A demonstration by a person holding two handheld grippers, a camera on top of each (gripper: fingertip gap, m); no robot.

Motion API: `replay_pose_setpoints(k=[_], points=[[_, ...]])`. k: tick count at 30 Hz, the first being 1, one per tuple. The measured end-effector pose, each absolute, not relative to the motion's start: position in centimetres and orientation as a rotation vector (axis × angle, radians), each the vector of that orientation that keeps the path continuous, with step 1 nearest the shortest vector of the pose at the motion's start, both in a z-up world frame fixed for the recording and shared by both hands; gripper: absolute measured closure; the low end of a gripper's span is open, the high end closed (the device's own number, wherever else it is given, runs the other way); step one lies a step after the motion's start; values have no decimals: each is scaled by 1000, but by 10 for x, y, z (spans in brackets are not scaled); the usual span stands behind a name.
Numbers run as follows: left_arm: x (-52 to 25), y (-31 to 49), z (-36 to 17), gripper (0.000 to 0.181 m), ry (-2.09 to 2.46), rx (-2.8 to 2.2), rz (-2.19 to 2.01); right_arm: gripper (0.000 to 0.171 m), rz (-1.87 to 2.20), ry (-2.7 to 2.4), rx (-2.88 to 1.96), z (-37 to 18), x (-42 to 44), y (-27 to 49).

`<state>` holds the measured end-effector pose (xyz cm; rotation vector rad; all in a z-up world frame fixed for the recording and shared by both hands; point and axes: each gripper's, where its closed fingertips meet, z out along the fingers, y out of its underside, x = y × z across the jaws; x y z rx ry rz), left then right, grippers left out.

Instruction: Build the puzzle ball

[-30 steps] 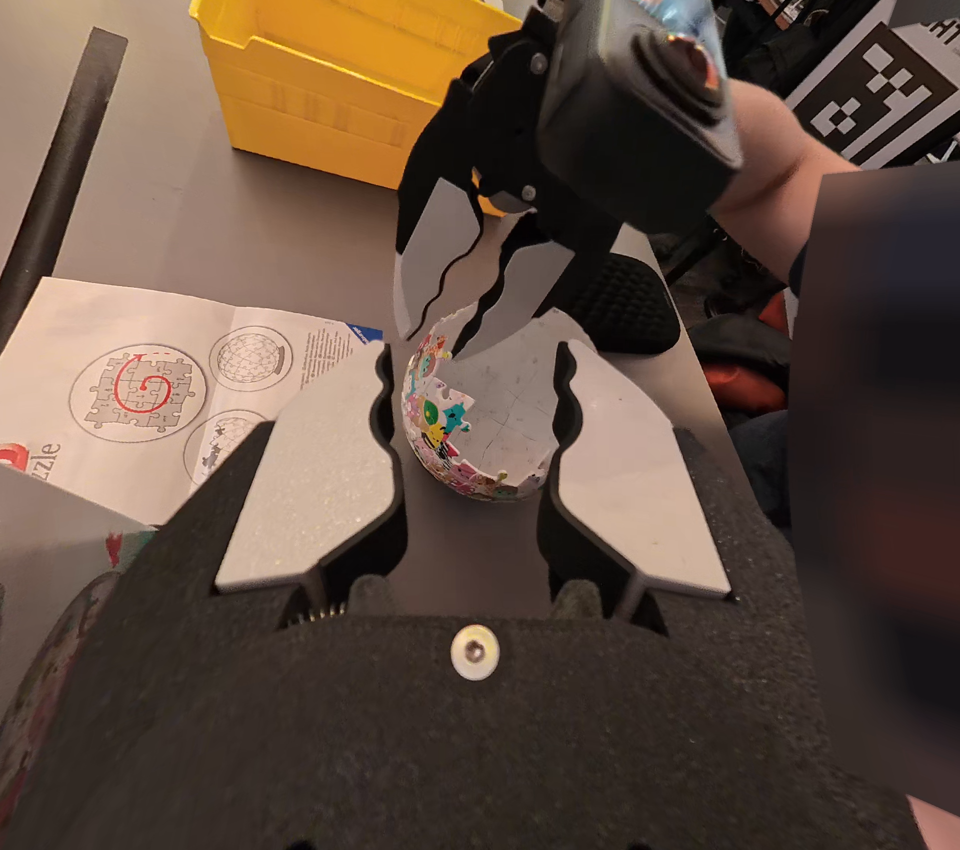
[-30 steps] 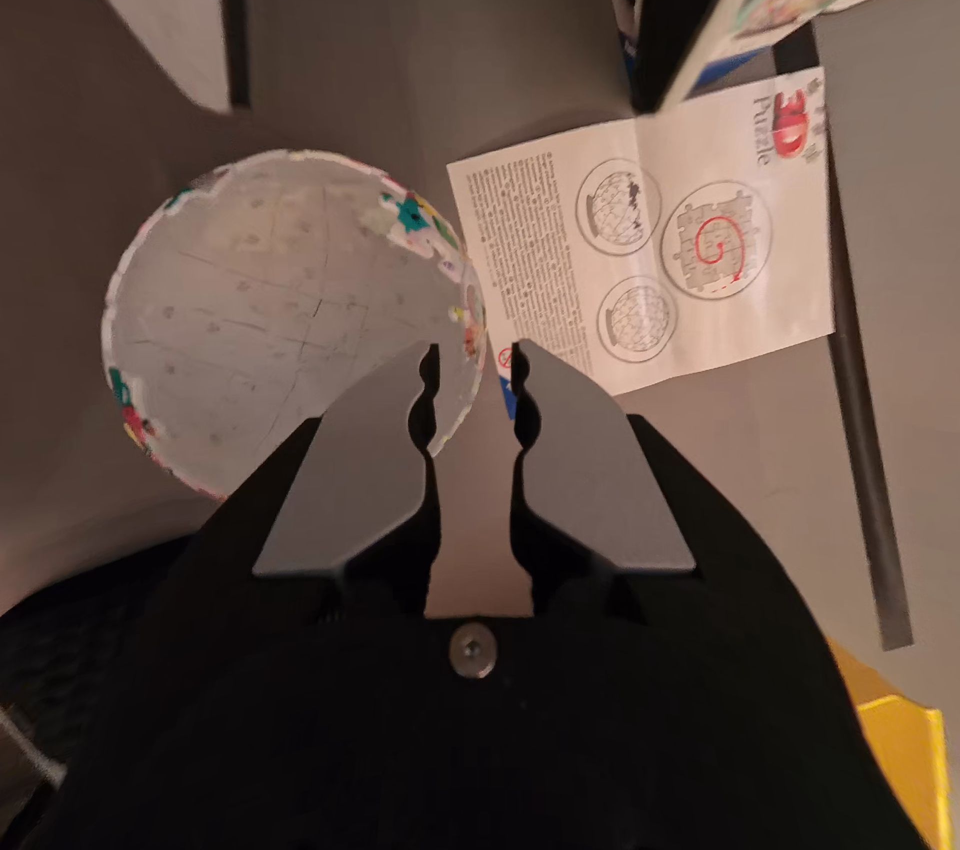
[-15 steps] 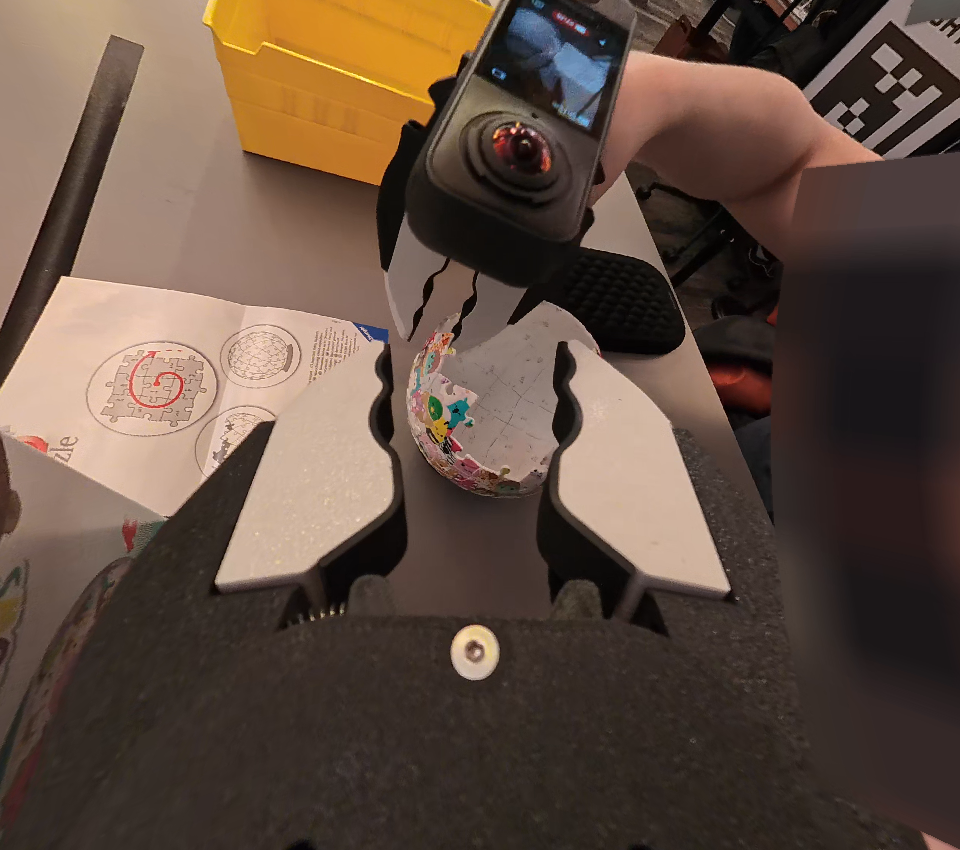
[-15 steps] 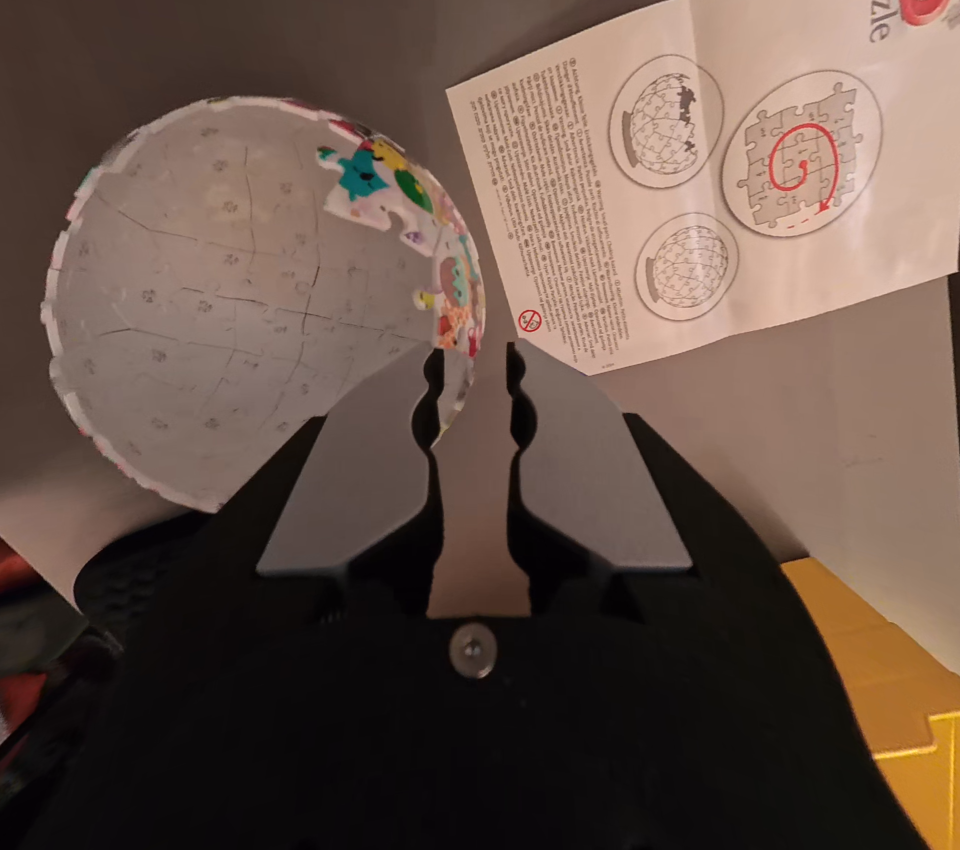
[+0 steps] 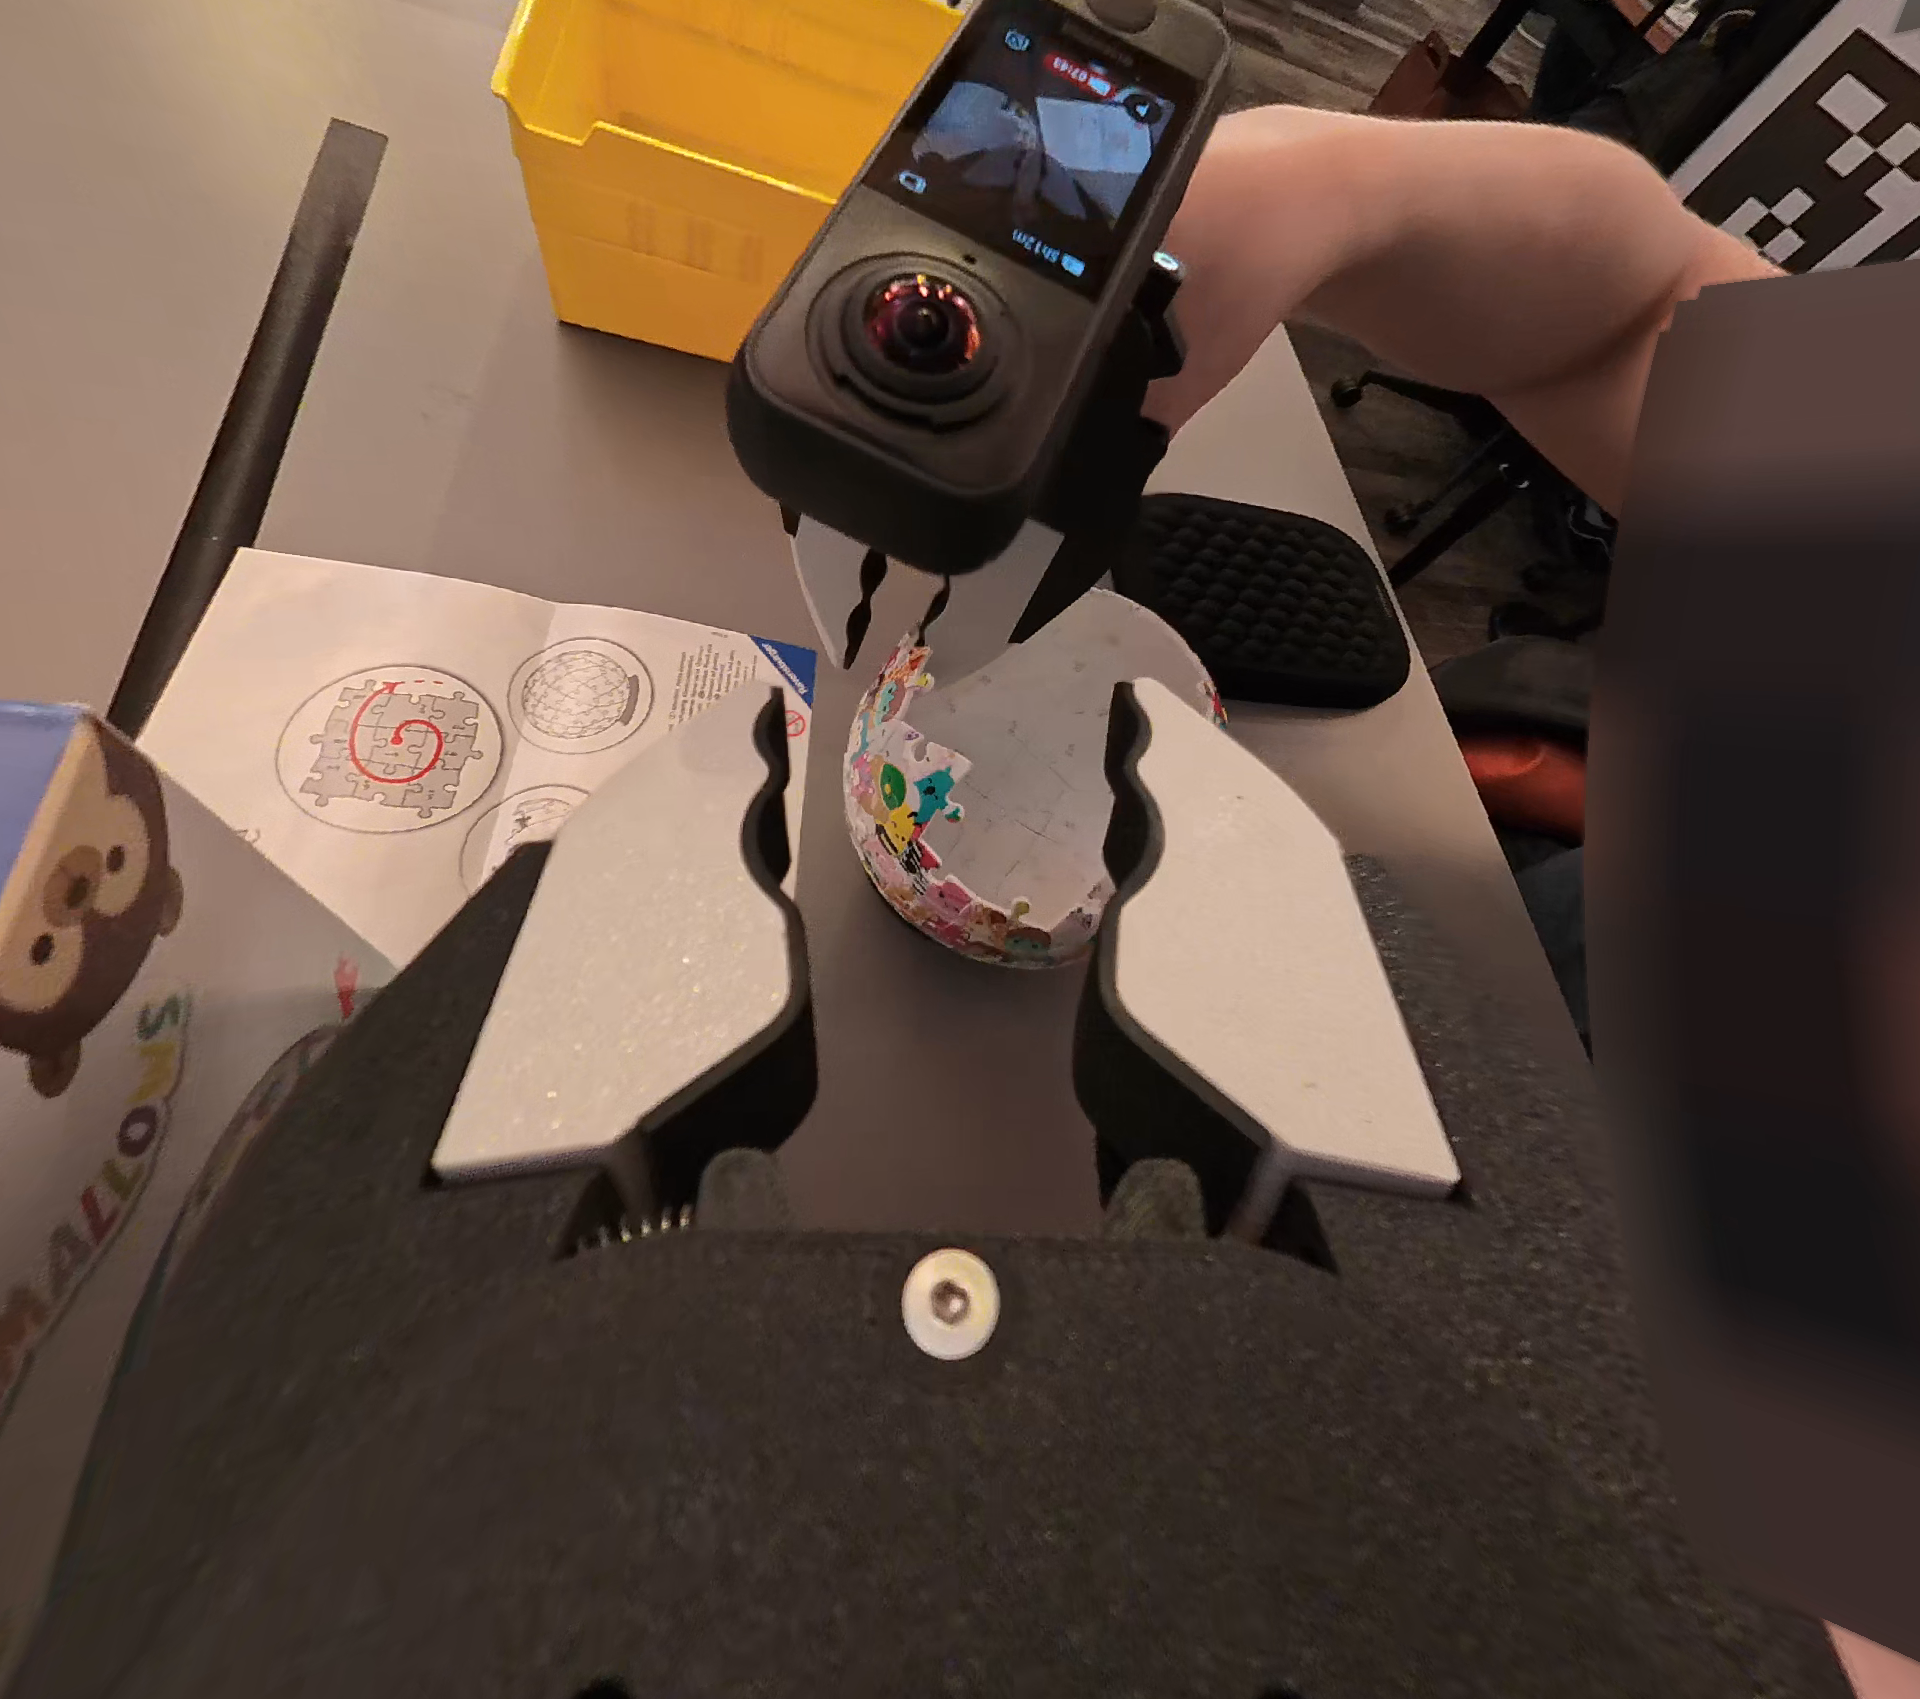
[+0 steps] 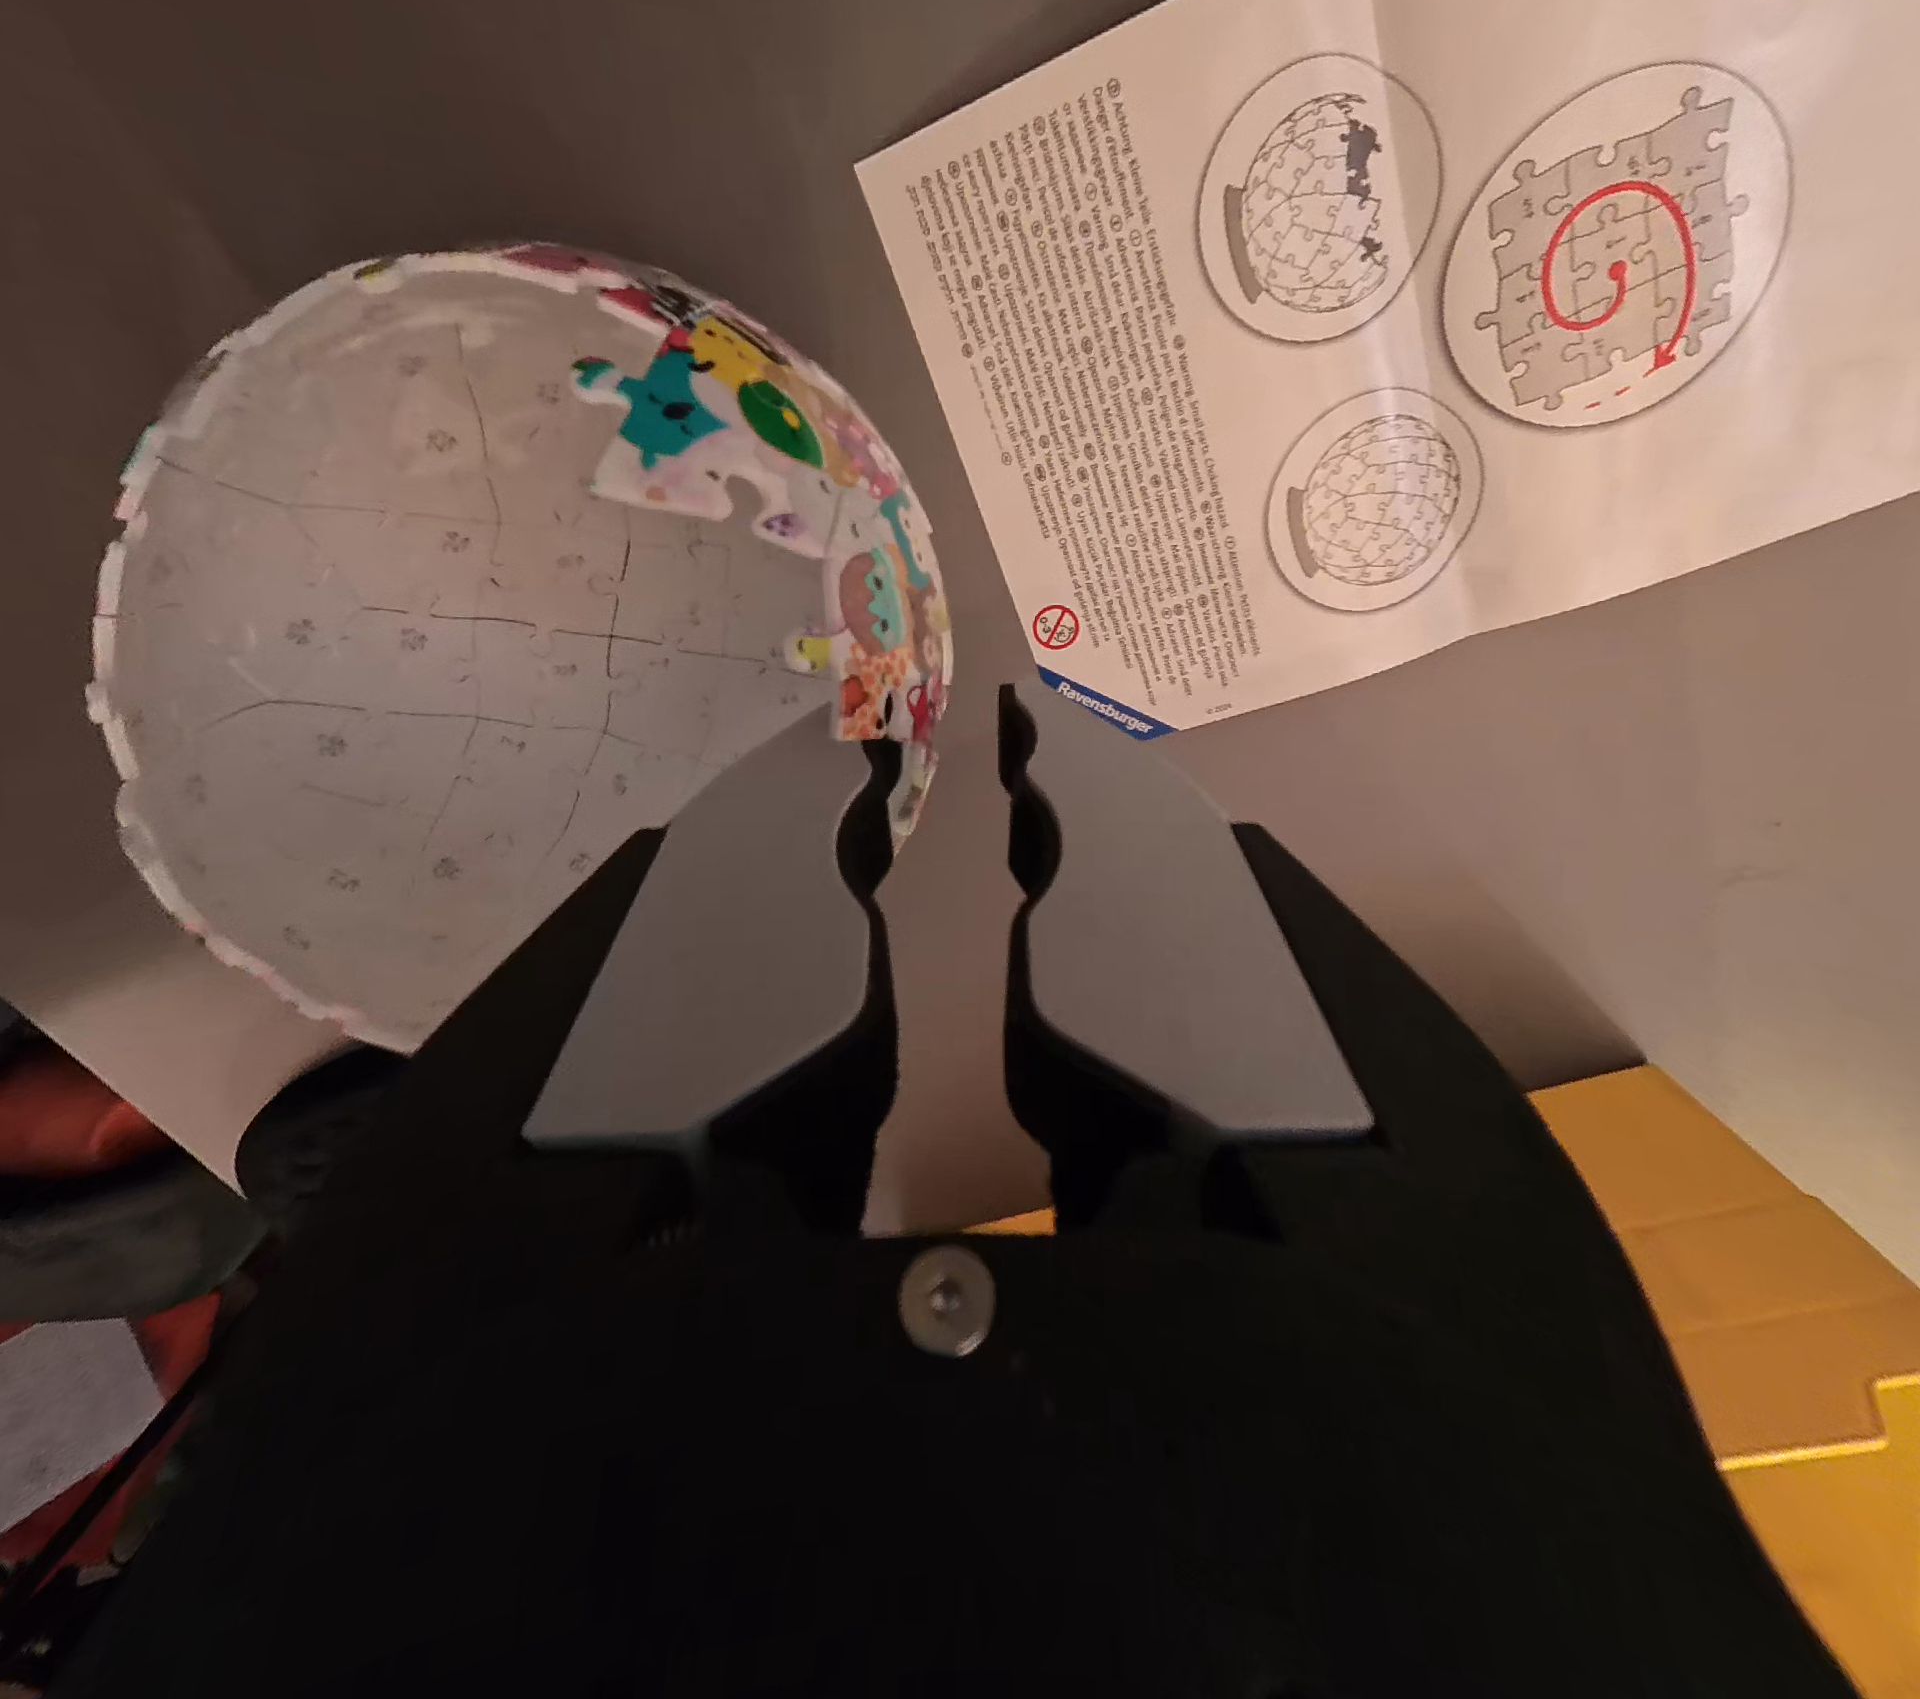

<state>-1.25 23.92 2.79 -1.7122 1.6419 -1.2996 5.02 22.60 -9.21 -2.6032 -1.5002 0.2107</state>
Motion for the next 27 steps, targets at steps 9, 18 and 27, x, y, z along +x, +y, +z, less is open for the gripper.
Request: replay_pose_setpoints(k=[9,18,27], points=[[-35,239,77,127,1411,-1514,-1134,138,314,-1405,-2401,-55,45,225],[-74,196,115,118,1234,-1367,-1076,138,523,-882,-1744,65,86,174],[-128,109,96,111,1106,-1310,-1006,144,651,-632,-1330,94,103,60]])
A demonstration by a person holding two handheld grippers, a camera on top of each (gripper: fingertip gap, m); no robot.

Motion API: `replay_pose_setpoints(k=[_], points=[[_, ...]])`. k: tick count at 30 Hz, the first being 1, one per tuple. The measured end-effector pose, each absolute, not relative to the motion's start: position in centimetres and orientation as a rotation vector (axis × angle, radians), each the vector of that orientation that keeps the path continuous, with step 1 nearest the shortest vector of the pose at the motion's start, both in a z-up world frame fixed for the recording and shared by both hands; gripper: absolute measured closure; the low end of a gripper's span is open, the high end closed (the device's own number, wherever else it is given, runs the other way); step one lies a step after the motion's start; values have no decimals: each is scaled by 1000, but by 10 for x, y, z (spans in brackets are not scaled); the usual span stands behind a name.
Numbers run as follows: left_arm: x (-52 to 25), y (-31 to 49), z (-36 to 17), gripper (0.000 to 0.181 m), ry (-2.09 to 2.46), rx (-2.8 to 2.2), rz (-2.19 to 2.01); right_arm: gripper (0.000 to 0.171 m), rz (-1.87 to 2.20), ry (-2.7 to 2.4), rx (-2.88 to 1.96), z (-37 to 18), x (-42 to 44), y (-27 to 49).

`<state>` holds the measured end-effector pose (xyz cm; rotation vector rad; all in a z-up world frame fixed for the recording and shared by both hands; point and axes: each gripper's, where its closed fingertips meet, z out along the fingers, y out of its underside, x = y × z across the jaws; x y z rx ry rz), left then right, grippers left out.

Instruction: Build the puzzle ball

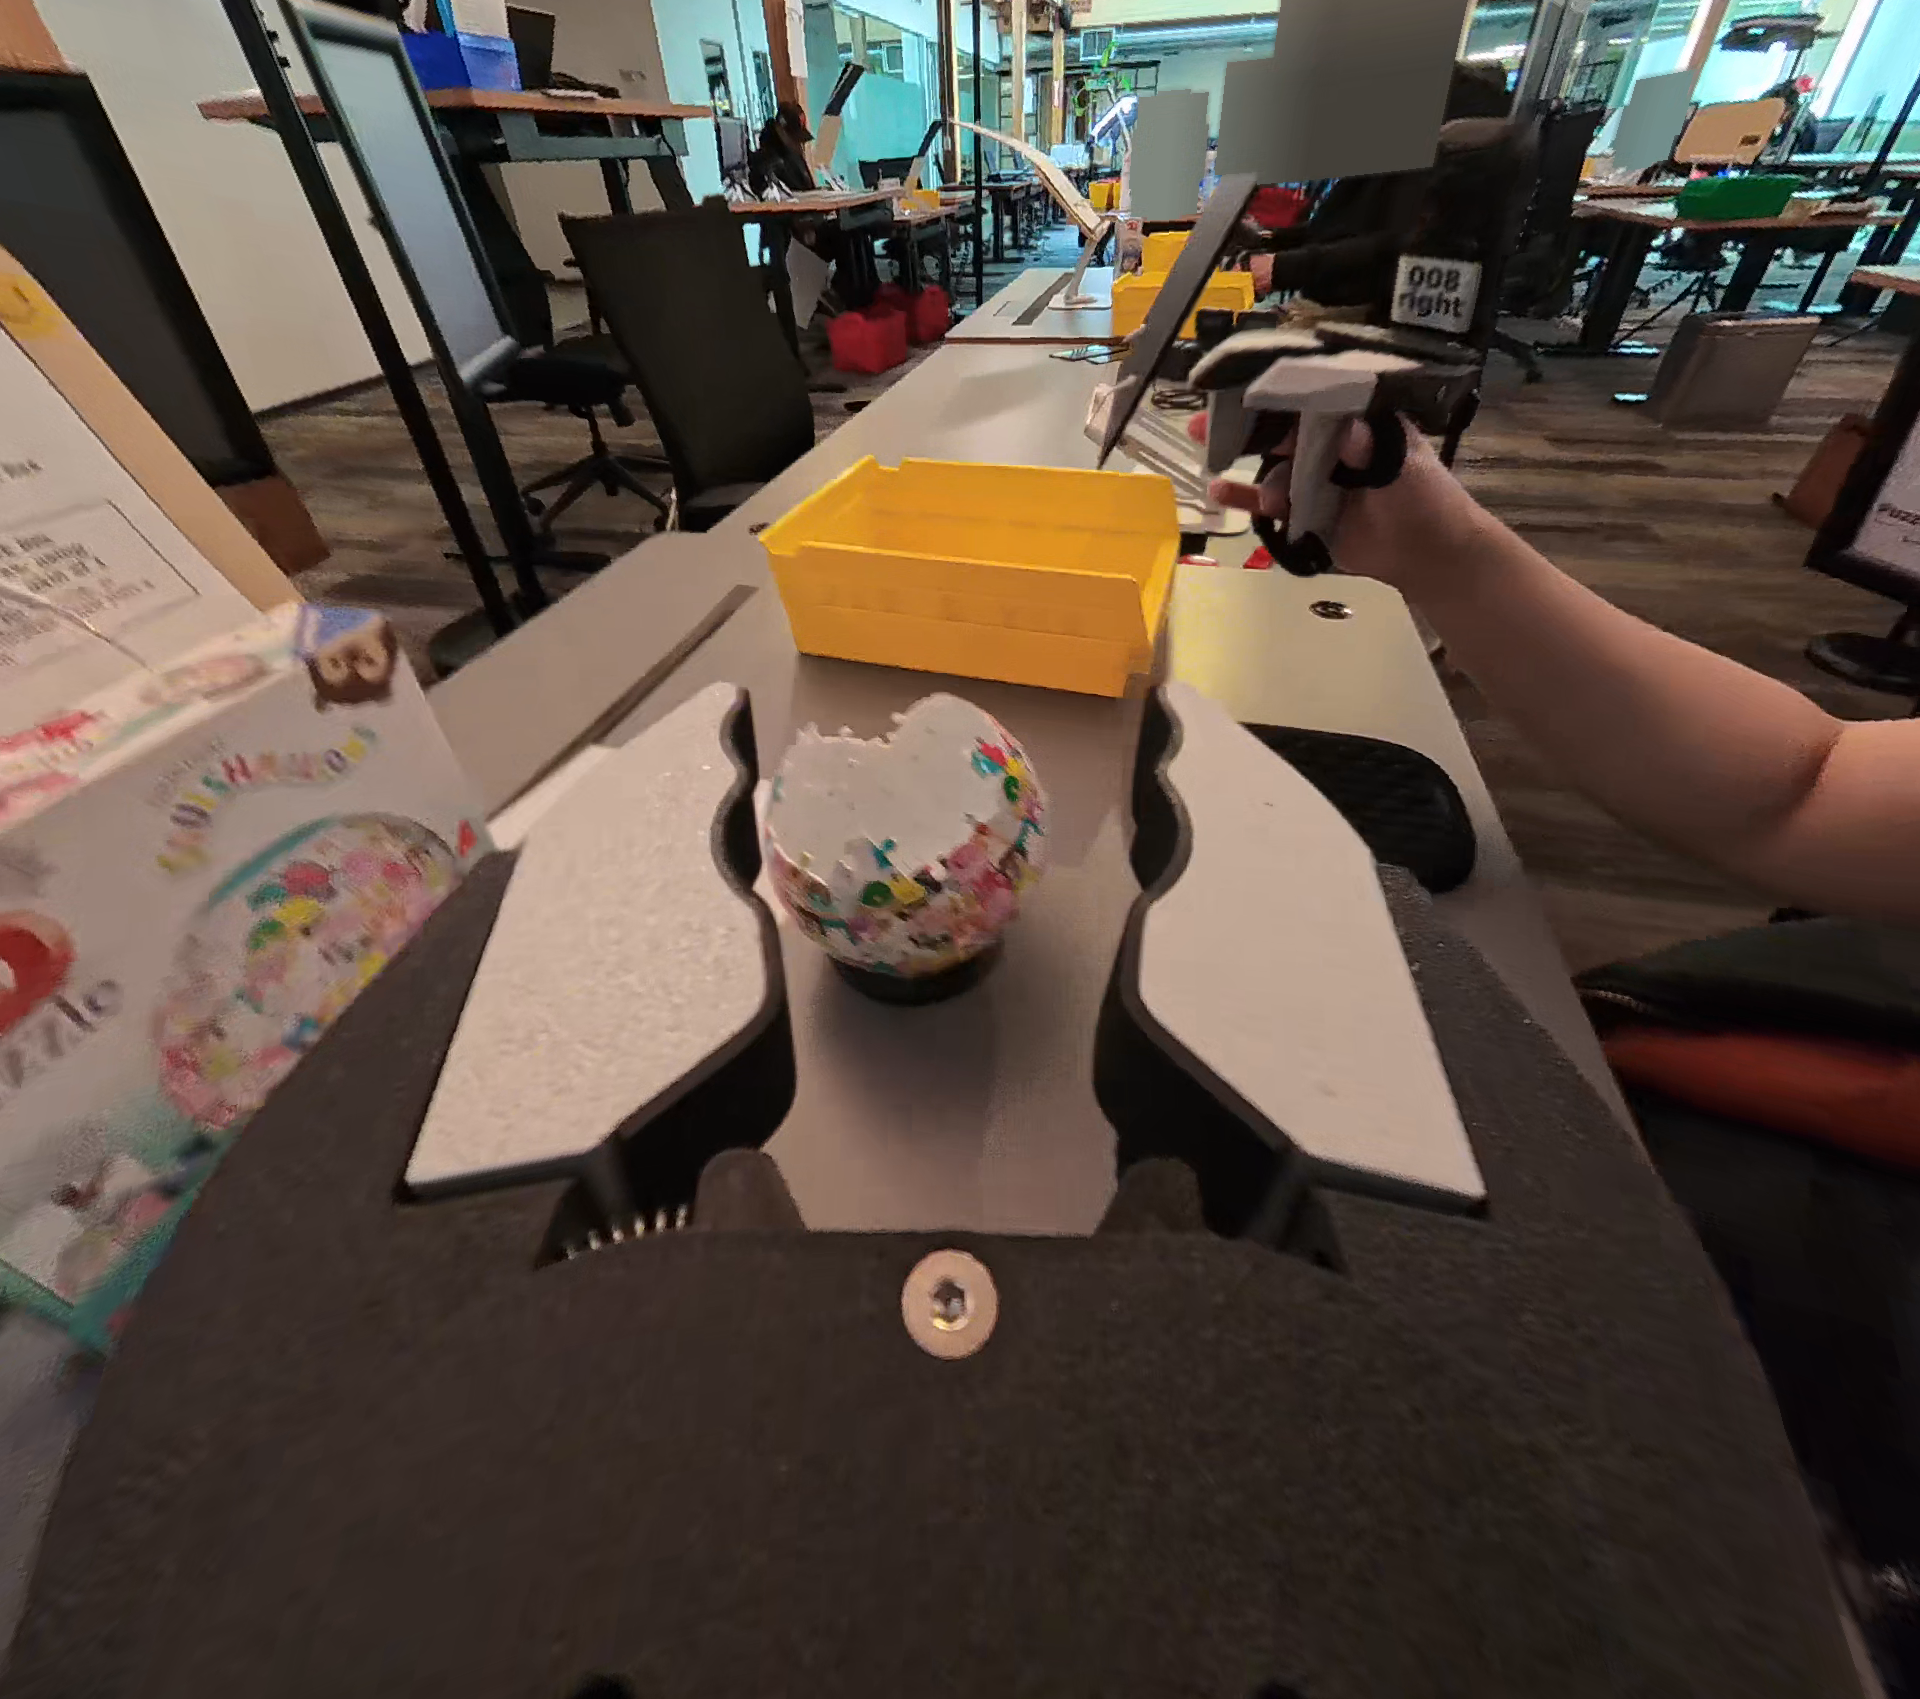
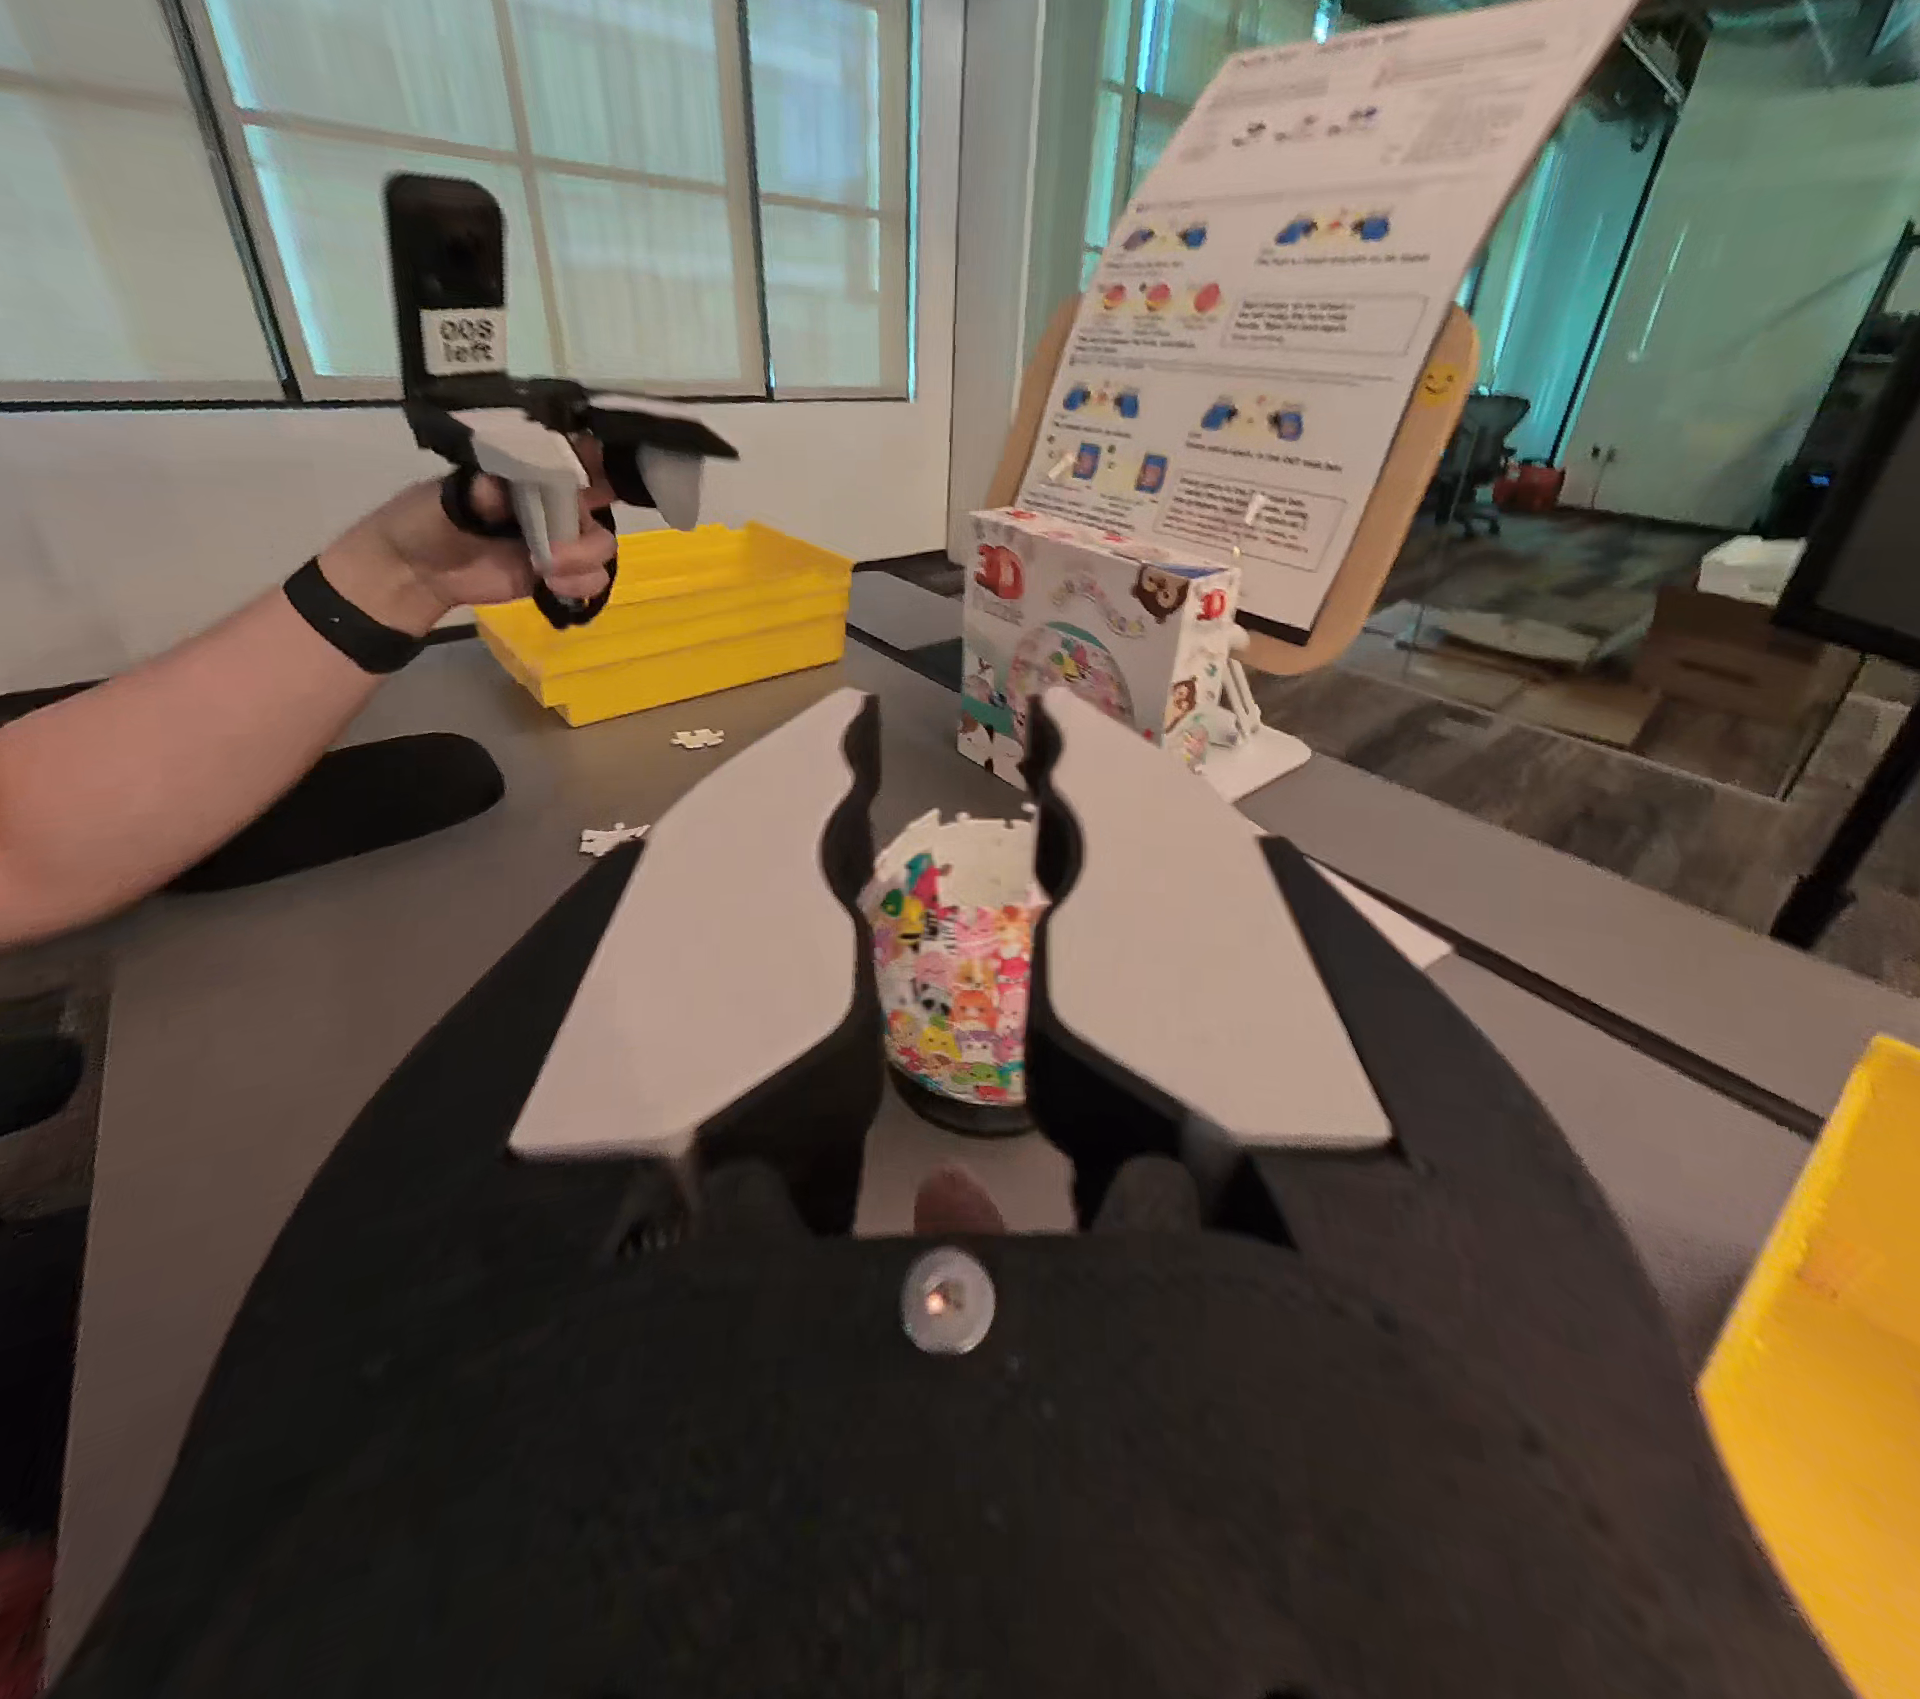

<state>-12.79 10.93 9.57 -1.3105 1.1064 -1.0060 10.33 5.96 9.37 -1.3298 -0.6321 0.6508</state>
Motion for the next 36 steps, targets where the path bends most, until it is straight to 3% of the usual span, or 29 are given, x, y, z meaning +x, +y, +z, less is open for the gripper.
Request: replay_pose_setpoints(k=[2,10,12,13,17,20,26,36], points=[[-127,98,75,108,1090,-1347,-1044,168,619,-641,-1237,104,99,47],[-90,110,-15,102,1109,-1420,-936,167,878,-688,-1056,143,82,42],[-74,120,-29,94,1135,-1431,-878,149,1104,-755,-1011,149,75,45],[-66,125,-36,87,1152,-1444,-866,148,1184,-747,-1059,149,74,59],[-38,143,-68,73,1219,-1557,-846,137,895,-775,-1555,90,77,158],[-26,148,-79,74,1240,-1541,-842,126,738,-886,-1870,40,76,197],[-13,149,-87,68,1235,-1531,-816,119,530,-1192,-2205,-29,58,217],[-11,157,-93,73,1239,-1518,-702,123,213,-1484,-2401,-74,52,223]])
